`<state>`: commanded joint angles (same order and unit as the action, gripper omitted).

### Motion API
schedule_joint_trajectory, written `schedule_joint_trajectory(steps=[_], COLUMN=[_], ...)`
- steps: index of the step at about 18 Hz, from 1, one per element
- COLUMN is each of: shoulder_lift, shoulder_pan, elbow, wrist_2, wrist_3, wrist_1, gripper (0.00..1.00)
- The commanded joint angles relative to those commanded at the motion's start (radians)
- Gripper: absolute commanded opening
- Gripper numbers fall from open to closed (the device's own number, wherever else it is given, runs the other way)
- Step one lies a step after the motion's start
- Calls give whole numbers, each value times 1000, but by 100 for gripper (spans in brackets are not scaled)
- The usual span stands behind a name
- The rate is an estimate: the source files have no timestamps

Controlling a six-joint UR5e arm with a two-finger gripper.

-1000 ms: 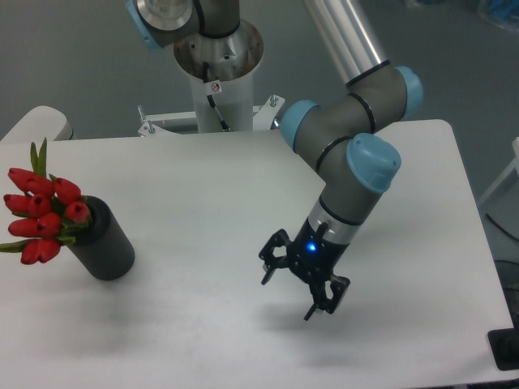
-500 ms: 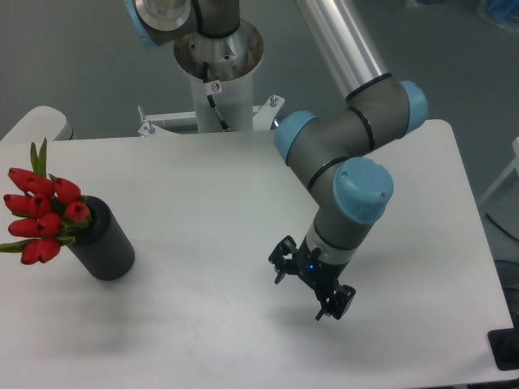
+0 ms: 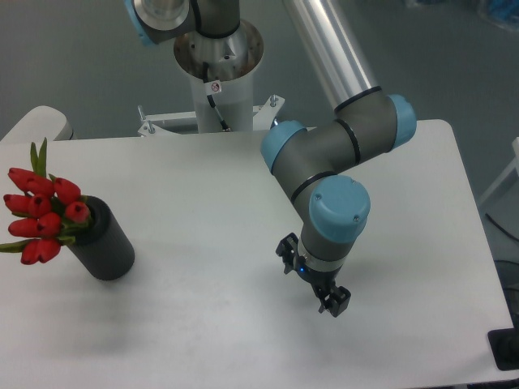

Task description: Insert the flowers into the vase

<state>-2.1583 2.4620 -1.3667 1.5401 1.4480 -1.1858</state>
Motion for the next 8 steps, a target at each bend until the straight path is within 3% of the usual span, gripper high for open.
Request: schedule_joint_trajectory(steps=[8], shoulder_lift=[-5], shoulder_pan=[-9], elbow=[-5], wrist_2=[37], wrist_3=[6], wrist_1=[-2], gripper=[100])
